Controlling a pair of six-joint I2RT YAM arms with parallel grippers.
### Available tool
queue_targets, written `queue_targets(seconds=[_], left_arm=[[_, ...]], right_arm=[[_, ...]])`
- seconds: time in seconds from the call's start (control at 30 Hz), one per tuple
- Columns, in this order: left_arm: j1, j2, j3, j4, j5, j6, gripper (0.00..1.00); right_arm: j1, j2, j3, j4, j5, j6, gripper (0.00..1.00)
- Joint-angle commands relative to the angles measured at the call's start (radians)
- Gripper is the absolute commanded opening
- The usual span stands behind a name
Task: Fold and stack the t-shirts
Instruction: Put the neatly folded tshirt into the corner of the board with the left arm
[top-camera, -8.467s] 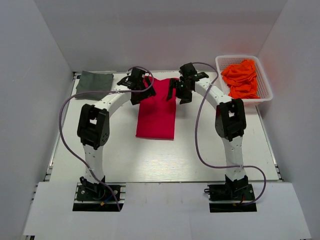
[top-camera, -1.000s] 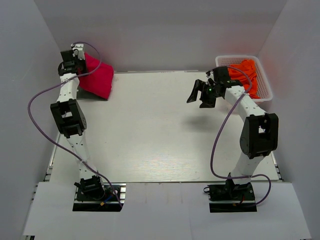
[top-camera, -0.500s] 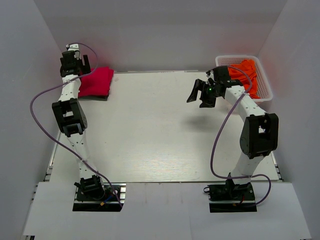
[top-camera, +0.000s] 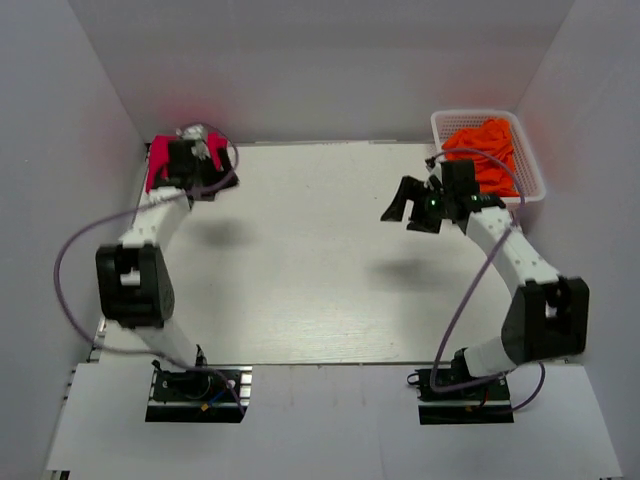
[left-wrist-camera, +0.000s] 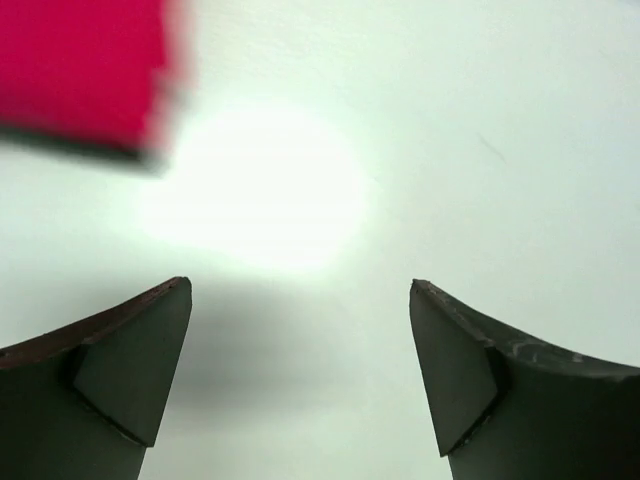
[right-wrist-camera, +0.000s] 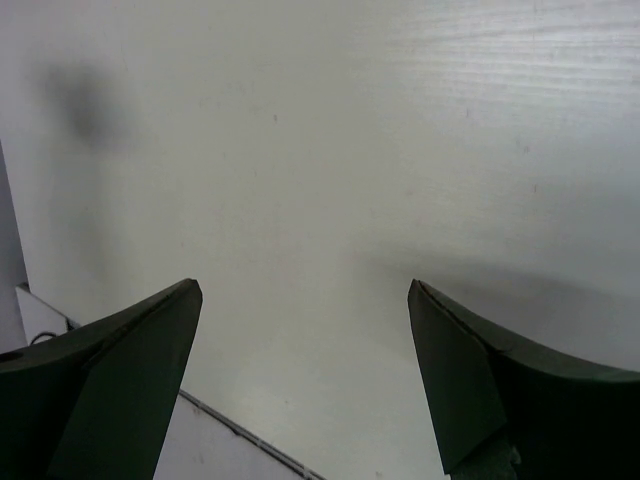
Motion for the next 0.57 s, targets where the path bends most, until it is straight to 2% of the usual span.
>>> queue_targets(seconds=[0.0, 0.07, 0.23, 0.37, 0.43, 0.53], left_arm=[[-0.119, -0.353, -0.291, 0.093, 0.003, -0.156, 1.0], [-0.184, -0.452, -0.412, 0.066, -0.021, -0.181, 1.0], [-0.273, -0.687, -0.489, -0.041, -0.009, -0.245, 1.0], [-0.305, -0.74, -0.477, -0.149, -0.129, -0.244, 1.0], [-0.305, -0.749, -0.442, -0.202, -0.149, -0.23, 1.0], [-0.316, -0.767, -0.442, -0.189, -0.135, -0.23, 1.0]], right_arm=[[-0.002, -0.152, -0.148, 0.089, 0.022, 0.009, 0.9], [0.0, -0.274, -0.271, 0.103, 0.021, 0.017, 0.9], [-0.002, -0.502, -0.477, 0.184, -0.028, 0.054, 0.9], [-0.003, -0.669, -0.586, 0.191, -0.021, 0.094, 0.9], [-0.002, -0.705, -0.601, 0.207, -0.03, 0.074, 0.9], [0.003, -0.752, -0.611, 0.22, -0.034, 0.065, 0.9]])
